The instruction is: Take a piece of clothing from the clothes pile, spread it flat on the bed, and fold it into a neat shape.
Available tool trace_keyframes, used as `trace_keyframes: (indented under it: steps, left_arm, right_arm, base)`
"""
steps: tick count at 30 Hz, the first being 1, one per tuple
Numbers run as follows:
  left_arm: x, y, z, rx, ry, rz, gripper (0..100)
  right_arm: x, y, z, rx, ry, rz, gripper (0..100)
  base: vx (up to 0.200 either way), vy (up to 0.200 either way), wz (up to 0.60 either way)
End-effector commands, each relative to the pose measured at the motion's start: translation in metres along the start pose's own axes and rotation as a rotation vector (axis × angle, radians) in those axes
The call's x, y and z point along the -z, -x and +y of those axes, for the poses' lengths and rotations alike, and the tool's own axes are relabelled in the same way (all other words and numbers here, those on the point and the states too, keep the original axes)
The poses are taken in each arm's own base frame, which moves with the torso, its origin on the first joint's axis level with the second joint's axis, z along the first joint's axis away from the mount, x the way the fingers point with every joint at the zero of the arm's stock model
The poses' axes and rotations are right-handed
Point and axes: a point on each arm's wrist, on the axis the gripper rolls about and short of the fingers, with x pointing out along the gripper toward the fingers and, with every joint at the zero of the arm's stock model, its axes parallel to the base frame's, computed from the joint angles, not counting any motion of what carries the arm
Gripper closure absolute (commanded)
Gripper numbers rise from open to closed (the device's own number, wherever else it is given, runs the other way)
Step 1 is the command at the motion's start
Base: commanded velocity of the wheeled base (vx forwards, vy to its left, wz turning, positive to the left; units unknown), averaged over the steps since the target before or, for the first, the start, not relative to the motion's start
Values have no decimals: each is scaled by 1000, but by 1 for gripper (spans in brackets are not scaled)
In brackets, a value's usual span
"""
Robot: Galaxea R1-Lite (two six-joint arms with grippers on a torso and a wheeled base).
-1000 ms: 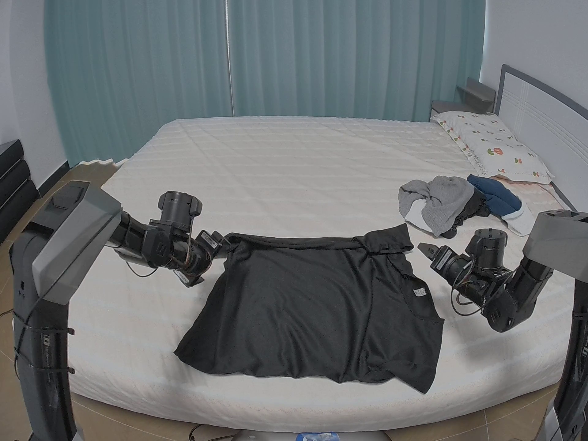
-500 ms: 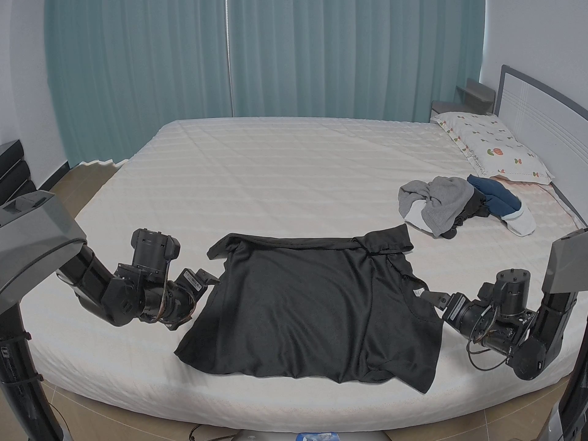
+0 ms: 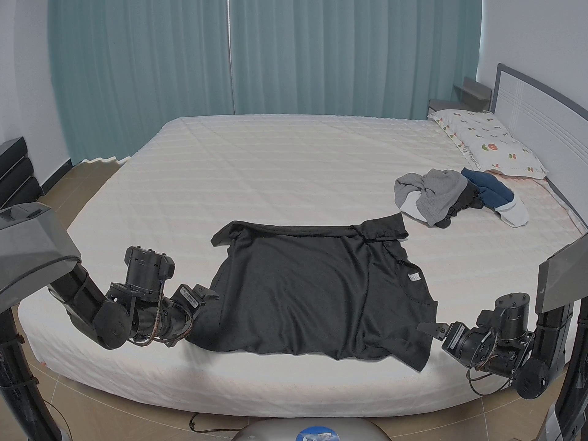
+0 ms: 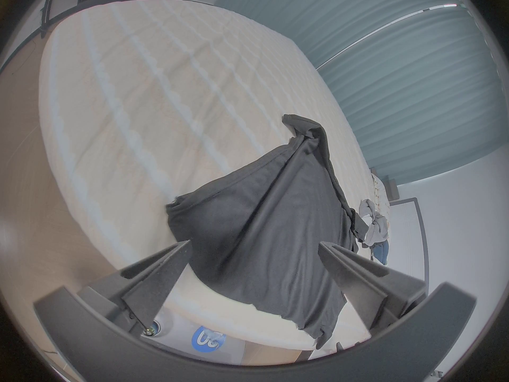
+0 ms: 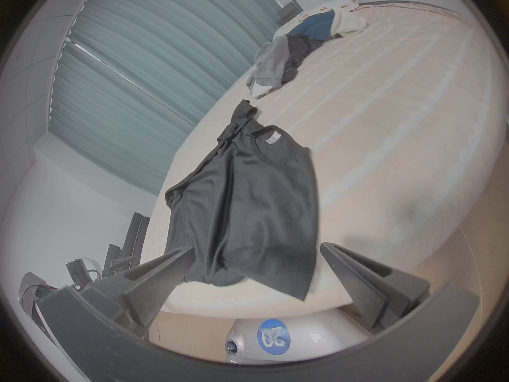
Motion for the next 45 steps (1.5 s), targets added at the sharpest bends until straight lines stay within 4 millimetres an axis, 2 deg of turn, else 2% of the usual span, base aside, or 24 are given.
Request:
trace_keyframes:
  steps: [1,13,19,29,38,45]
  left_arm:
    - [4,-2,9,-17,-3,5,0]
    - [6,-7,21,-62,-34,21,0]
    - [0,-11,29,-93,-53,15,0]
    - [-1,-18,29,-104,-60,-3,0]
    - [-4,-51,28,-157,-69,-67,0]
    - [-8,-62,22,-146,-77,-88,0]
  right_arm:
    - [2,0,-3,9,-3,11,0]
    - [6,1,-6,23,-5,34,0]
    - [3,-1,-9,30,-14,25,0]
    - [3,-3,-11,39,-15,26,0]
    - [2,-4,-10,36,-10,19,0]
    - [2,-3,-10,34,-6,17,0]
  base:
    - [0,0,0]
    - [0,0,0]
    - [0,0,0]
    - [0,0,0]
    - [0,0,0]
    - [0,0,0]
